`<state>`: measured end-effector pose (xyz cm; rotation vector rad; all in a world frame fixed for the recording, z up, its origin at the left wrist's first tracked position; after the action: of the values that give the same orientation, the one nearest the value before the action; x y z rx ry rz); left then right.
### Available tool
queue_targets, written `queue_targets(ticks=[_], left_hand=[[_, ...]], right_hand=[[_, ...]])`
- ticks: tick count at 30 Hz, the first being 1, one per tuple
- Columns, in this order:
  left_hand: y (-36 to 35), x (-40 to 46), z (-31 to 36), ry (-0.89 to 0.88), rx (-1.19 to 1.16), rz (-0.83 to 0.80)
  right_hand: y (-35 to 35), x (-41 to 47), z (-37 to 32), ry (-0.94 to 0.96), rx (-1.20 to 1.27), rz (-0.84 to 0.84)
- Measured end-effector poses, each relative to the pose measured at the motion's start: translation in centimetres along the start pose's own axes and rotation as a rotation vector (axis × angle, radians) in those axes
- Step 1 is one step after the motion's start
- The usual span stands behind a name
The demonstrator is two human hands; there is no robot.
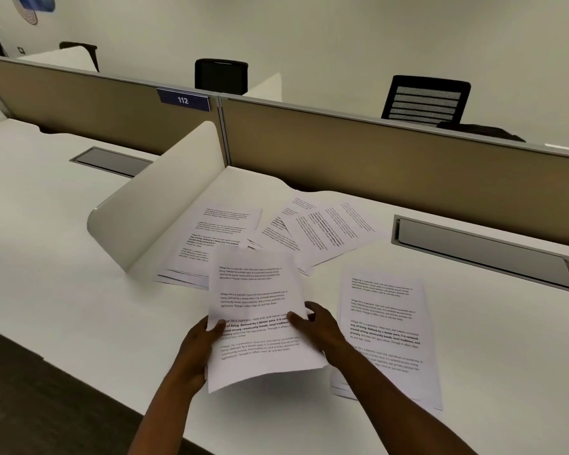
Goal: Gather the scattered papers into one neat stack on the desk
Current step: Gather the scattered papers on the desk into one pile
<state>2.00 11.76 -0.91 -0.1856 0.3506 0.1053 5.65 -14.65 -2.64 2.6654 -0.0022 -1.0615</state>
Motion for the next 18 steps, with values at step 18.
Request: queue_targets(ticks=[18], left_hand=[[-17.2, 1.3, -0.9, -0.263, 0.457, -0.205]], right_hand=[[16.8, -2.6, 4.4, 0.086, 0.302, 0.427]])
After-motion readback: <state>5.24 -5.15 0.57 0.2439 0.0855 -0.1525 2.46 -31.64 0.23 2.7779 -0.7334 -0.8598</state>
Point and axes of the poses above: each hand's wrist, its own x-axis towards the middle knuckle, its own y-axis out of the back of the hand, z = x × y, the point moved 8 cm from there along x, towards the middle knuckle, and after that the axes turned 13 degrees about -y, right-handed, at the moved point
